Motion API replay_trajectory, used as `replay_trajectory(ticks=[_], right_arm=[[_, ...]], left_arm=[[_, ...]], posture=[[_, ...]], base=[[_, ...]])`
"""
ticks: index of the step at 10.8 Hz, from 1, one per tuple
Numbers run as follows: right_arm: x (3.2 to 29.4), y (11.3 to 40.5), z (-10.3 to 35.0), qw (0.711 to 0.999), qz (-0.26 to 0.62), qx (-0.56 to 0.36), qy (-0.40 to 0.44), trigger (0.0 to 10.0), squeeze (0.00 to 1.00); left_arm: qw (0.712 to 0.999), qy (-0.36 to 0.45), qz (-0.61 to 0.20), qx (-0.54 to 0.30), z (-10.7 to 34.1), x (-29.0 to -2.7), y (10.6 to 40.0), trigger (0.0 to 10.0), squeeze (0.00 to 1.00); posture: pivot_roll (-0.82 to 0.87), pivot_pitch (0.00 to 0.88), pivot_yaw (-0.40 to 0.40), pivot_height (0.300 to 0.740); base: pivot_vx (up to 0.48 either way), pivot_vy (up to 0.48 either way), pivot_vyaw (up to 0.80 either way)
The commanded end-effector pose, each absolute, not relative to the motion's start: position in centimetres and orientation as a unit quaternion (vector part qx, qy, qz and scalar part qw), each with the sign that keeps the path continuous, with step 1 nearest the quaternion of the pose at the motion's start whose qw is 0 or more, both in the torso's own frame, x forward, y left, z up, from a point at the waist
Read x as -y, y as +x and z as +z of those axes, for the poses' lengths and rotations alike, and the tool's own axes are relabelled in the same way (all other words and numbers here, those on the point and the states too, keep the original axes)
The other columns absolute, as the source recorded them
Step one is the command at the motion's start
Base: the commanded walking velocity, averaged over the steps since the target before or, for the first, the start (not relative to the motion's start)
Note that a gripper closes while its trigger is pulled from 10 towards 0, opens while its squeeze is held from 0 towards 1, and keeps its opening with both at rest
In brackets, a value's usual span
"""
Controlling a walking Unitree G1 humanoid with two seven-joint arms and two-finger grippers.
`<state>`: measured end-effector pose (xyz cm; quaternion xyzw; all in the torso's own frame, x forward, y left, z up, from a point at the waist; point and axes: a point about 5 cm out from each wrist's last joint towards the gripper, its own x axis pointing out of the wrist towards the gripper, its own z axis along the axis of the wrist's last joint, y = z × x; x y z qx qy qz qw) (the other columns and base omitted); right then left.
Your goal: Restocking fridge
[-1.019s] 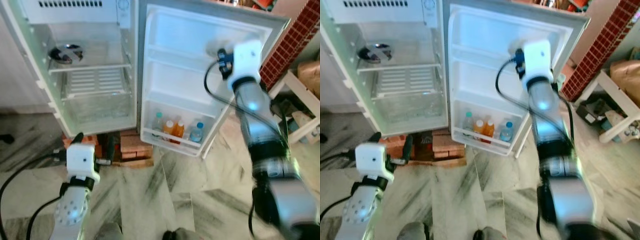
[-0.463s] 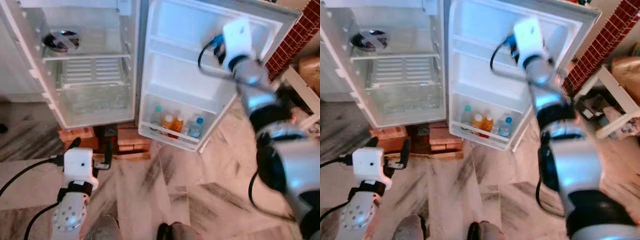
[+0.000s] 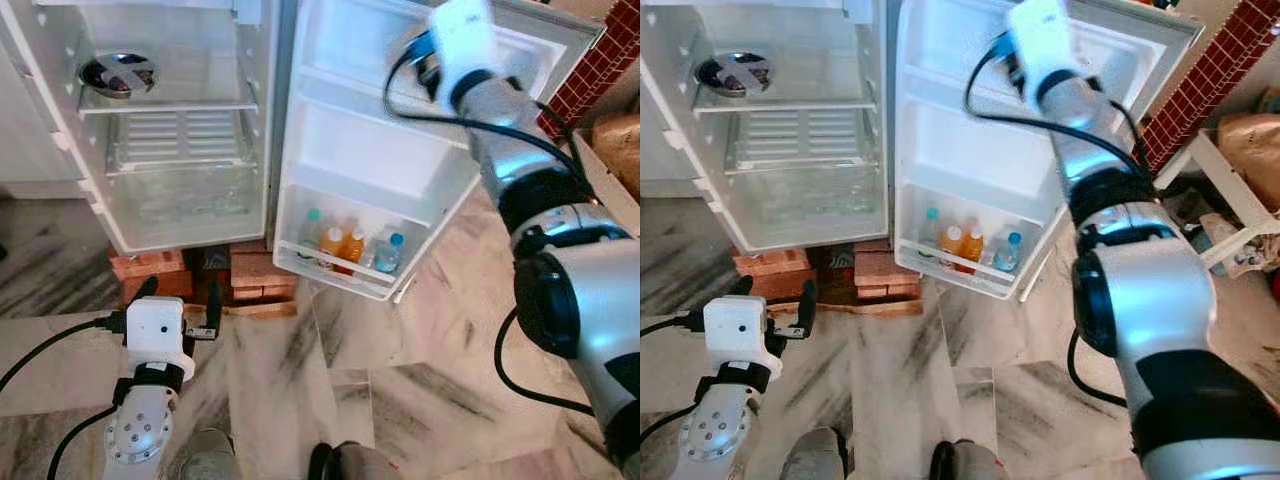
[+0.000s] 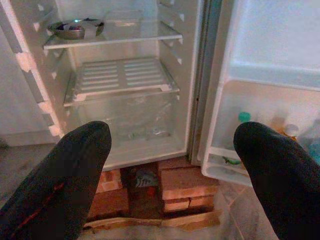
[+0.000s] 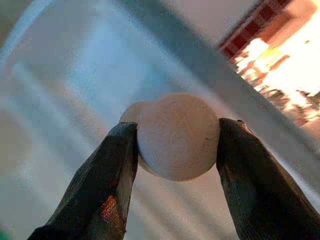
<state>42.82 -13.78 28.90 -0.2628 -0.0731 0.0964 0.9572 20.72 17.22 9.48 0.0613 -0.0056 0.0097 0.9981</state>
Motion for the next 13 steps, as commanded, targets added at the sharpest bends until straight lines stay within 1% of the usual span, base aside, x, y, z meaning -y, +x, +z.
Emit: replay_trajectory(ticks=[1, 4, 6, 9, 10, 13], right_arm=[[14.0, 42.9, 30.4, 0.955, 0.096, 0.077, -0.269, 10.0, 0.0], [15.7, 42.9, 28.9, 0.952, 0.102, 0.017, -0.289, 10.0, 0.0], [16.4, 42.9, 28.9, 0.948, 0.091, 0.013, -0.305, 10.0, 0.0], [17.6, 42.7, 27.4, 0.954, 0.086, -0.01, -0.286, 10.0, 0.0], [18.4, 42.6, 26.9, 0.958, 0.077, -0.019, -0.277, 10.0, 1.0], [19.0, 42.5, 26.7, 0.956, 0.065, -0.02, -0.284, 10.0, 1.0]], left_arm=[[0.998, 0.062, 0.013, 0.005, 9.6, -17.2, 20.7, 10.0, 0.0], [0.998, 0.061, 0.016, 0.002, 9.4, -17.2, 20.9, 10.0, 0.0], [0.998, 0.059, 0.014, 0.001, 9.5, -17.0, 21.1, 10.0, 0.0], [0.998, 0.058, 0.017, 0.002, 9.6, -17.1, 21.2, 10.0, 0.0], [0.998, 0.058, 0.015, 0.002, 9.6, -17.1, 21.2, 10.0, 0.0], [0.998, 0.057, 0.014, 0.002, 9.5, -17.0, 21.4, 10.0, 0.0]], posture=[[0.24, 0.154, -0.177, 0.74], [0.23, 0.154, -0.177, 0.74], [0.23, 0.151, -0.176, 0.74], [0.23, 0.151, -0.171, 0.74], [0.23, 0.151, -0.169, 0.74], [0.22, 0.15, -0.166, 0.74]], base=[[0.0, 0.0, 0.0], [0.0, 0.0, 0.0], [0.0, 0.0, 0.0], [0.0, 0.0, 0.0], [0.0, 0.0, 0.0], [0.0, 0.0, 0.0]])
